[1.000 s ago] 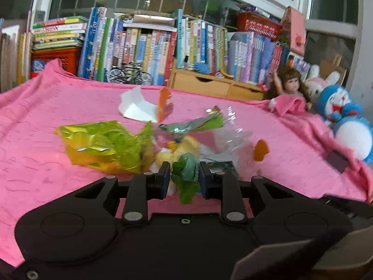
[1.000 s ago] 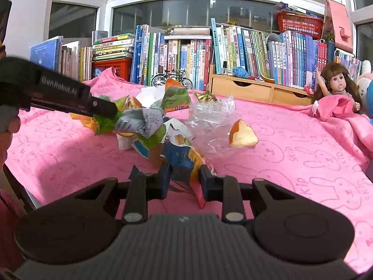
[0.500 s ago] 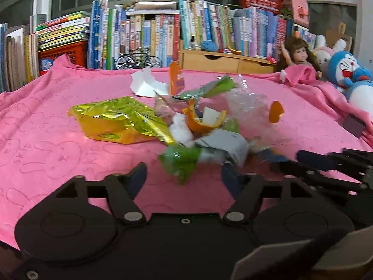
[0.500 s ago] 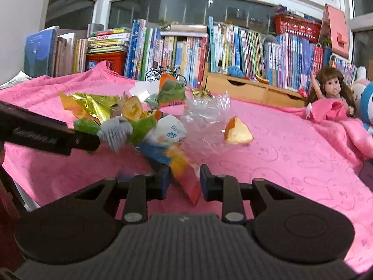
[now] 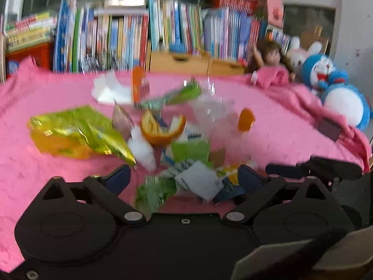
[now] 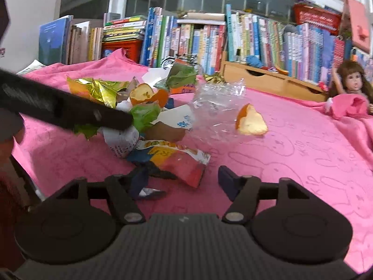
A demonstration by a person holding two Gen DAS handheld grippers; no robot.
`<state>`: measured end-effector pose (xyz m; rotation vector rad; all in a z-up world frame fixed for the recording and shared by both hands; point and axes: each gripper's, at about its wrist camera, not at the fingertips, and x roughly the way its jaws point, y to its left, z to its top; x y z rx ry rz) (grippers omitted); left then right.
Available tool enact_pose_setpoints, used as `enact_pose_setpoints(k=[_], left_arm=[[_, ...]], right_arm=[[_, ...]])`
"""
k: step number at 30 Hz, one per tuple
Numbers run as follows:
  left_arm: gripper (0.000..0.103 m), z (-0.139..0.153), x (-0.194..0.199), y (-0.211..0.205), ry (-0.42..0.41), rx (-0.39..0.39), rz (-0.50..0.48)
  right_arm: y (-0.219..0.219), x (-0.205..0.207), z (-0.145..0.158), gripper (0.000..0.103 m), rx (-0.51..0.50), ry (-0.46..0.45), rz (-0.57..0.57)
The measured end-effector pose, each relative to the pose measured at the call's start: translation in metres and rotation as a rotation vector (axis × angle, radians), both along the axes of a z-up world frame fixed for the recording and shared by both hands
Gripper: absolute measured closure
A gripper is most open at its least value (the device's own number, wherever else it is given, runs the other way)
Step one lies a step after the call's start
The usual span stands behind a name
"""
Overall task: Collect trash
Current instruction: 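Lift the green wrappers with the left tool while the right lifts the snack wrapper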
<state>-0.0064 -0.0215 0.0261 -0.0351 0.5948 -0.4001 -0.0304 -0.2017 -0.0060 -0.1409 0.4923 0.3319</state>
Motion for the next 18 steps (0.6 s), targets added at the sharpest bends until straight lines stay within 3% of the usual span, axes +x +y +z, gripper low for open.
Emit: enact_pose_setpoints(k=[2, 3, 9, 11, 13, 16, 18], left_arm=[[0.019, -0.007, 0.009, -0.001, 0.048, -0.025, -0.004], [0.027, -0.009, 0.011, -0.001, 0.063, -0.034, 0.000], [0.029, -0.006, 0.009, 0.004, 0.055, -0.052, 0.020], [0.029, 0.002, 0.005, 0.005, 0.029, -0.052, 0.028], [0.029, 0.010, 0.000, 0.007, 0.002, -0.045, 0.035], [0.029, 0.018, -0.006, 0.011, -0.016, -0.046, 0.050], [0.029, 0.021, -0.010, 0.015, -0.015, -0.053, 0.061]], right_arm=[[-0.002, 0.006, 0.000, 0.017, 0.021, 0.012, 0.025], [-0.002, 0.009, 0.000, 0.016, 0.029, 0.017, 0.035], [0.004, 0.016, -0.002, 0.016, 0.061, 0.033, 0.078], [0.007, 0.013, -0.002, 0.027, 0.074, 0.028, 0.086], [0.010, 0.008, -0.001, 0.048, 0.077, 0.020, 0.091], [0.013, -0.002, 0.002, 0.066, 0.069, -0.004, 0.085], [0.010, -0.007, 0.006, 0.072, 0.089, -0.008, 0.075]])
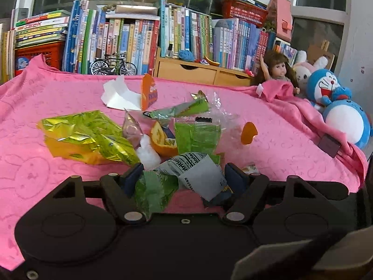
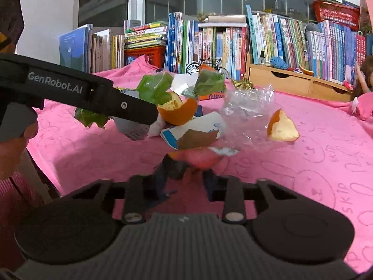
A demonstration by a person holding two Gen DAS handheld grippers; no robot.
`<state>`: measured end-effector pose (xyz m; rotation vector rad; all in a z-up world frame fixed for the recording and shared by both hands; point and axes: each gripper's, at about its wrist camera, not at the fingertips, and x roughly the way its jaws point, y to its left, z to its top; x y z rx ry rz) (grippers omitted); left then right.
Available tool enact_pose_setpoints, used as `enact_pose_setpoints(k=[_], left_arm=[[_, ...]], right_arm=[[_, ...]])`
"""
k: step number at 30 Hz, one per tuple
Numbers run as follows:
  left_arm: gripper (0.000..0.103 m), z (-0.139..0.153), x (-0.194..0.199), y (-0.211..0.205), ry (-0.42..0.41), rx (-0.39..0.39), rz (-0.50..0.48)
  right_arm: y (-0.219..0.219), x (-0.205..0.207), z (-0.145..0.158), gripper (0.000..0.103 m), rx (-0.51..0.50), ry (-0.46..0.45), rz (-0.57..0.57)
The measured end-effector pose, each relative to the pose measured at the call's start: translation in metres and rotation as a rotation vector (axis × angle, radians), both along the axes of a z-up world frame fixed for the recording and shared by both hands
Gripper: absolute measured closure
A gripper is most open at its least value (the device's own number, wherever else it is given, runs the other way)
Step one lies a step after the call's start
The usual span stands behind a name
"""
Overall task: Collect trash
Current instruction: 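Lift the green wrappers with the left tool while the right lifts the snack wrapper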
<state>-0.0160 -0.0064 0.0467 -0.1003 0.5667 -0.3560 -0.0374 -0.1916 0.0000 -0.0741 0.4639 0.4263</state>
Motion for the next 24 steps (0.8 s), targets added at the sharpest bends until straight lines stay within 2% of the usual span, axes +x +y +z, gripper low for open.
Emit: enact_pose_setpoints(k=[3, 9, 21, 22, 23, 24], left_arm=[[0.029, 0.003, -0.005, 0.003, -0.005, 0.000, 0.014], [0.029, 0.003, -0.016, 0.010, 0.003, -0.016, 0.032], [0.029, -0.004, -0.043, 0.011, 0.023, -0.009, 0.031], [0.029, -0.005, -0.044, 0.010, 0.025, -0.007, 0.029], [0.029, -0.006, -0.045, 0.009, 0.029, -0.004, 0.028], [0.029, -0.008, -0.046, 0.009, 0.033, -0.002, 0.028]], right_arm=[[-0.006, -0.006, 0.007, 0.080, 0.017, -0.022, -0.035], [-0.016, -0.019, 0.015, 0.086, 0.031, -0.048, -0.078], [-0.021, -0.054, 0.022, 0.091, 0.054, -0.074, -0.082], [-0.019, -0.054, 0.022, 0.089, 0.041, -0.070, -0.084], [-0.018, -0.054, 0.020, 0.082, 0.019, -0.074, -0.101], [-0.017, -0.053, 0.018, 0.063, -0.008, -0.089, -0.129]])
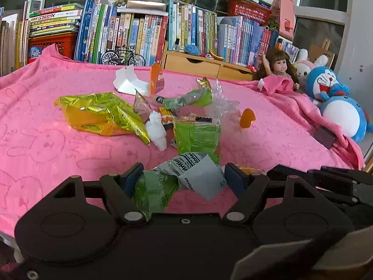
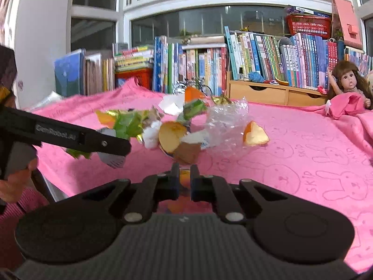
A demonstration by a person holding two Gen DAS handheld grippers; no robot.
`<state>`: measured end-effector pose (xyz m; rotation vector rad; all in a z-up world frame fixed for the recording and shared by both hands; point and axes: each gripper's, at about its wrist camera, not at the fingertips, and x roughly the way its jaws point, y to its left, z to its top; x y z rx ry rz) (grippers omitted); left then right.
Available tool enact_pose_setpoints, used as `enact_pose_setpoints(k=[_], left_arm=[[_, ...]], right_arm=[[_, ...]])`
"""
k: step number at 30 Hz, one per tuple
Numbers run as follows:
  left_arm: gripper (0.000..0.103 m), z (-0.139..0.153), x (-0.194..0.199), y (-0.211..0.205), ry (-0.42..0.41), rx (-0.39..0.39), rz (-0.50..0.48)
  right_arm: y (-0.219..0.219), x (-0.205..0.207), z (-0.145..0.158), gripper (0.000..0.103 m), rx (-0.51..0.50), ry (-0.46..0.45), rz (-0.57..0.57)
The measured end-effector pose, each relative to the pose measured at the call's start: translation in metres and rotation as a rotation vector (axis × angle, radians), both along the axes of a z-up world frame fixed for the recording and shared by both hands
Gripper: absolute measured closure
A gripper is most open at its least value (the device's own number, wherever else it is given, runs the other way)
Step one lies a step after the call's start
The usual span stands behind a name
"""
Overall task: Collect trash
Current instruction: 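Lift the green wrappers with the left tool while the right lifts the snack wrapper, then lower both tools past the table edge into the black bin and open them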
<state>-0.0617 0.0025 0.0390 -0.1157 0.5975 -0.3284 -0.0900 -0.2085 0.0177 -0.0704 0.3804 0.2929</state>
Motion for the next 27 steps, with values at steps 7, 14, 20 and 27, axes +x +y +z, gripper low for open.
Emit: enact_pose_setpoints(k=[7, 14, 20, 27], left_arm=[[0.029, -0.009, 0.002, -0.002, 0.026, 0.013, 0.001], [0.029, -0.010, 0.004, -0.003, 0.030, 0.026, -0.001], [0.029, -0.013, 0.004, -0.001, 0.039, 0.025, 0.001], [0.029, -0.019, -0.016, -0.001, 0.068, -0.005, -0.001]], right_arm=[[0.010, 0.021, -0.013, 0.016, -0.111, 0.032, 0.076], [0.014, 0.064, -0.018, 0.019, -0.137, 0.162, 0.202], [0.012, 0.052, -0.019, 0.052, -0.074, 0.161, 0.175], [0.005, 0.014, -0.013, 0.055, 0.003, 0.136, 0.126]])
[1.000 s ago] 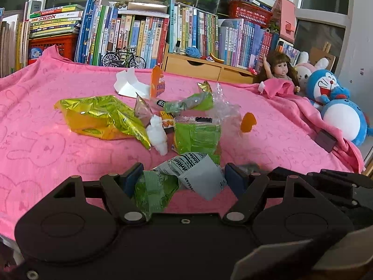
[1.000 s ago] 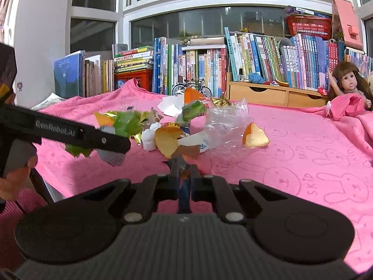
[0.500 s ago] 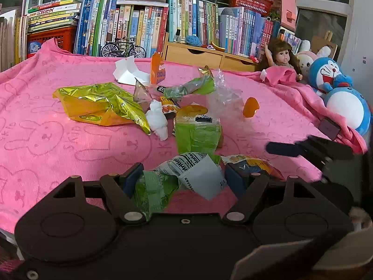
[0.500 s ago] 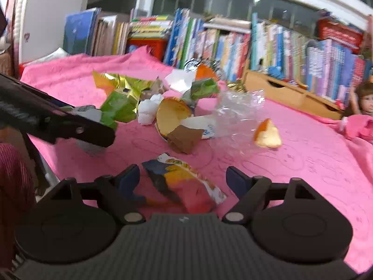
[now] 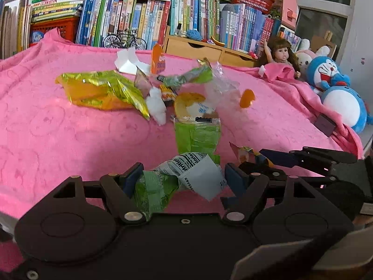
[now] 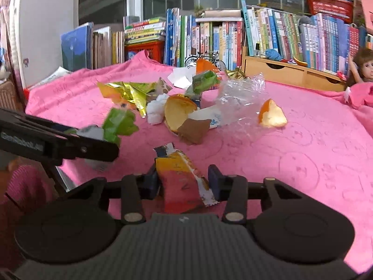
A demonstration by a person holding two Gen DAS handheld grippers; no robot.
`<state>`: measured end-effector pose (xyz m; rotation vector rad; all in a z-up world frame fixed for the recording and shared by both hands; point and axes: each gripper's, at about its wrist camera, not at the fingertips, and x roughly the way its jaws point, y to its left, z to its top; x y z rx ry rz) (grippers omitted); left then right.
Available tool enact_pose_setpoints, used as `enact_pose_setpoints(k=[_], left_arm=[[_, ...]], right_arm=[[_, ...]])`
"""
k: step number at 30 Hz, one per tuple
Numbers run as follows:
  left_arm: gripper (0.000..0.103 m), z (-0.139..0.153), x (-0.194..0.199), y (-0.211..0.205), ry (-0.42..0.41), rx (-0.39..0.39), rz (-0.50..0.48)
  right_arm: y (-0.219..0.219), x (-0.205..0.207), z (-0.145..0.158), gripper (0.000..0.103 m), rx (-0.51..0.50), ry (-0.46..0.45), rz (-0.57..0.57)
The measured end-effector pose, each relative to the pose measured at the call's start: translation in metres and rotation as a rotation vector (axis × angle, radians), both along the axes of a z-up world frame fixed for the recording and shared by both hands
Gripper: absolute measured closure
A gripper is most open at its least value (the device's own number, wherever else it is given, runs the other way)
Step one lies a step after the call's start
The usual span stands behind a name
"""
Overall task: Collect trash
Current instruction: 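Lower both tools past the table edge into the black bin and open them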
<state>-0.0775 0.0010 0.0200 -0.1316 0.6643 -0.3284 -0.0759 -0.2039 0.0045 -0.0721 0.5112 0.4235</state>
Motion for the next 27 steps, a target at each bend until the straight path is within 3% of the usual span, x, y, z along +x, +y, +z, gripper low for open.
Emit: enact_pose_setpoints(k=[12, 18, 27], left_arm=[[0.030, -0.030, -0.049, -0.007, 0.101, 0.020, -0.044], [0.030, -0.060, -0.057, -0.013, 0.159, 0.105, -0.034], [0.030, -0.111, -0.051, -0.022, 0.289, 0.134, -0.048]], right_arm=[[0.008, -0.065, -0.025, 0.054, 0.016, 0.061, -0.039], [0.004, -0.073, -0.052, 0.053, 0.024, 0.152, -0.095], [0.001, -0.069, -0.096, 0.053, 0.040, 0.283, -0.158]])
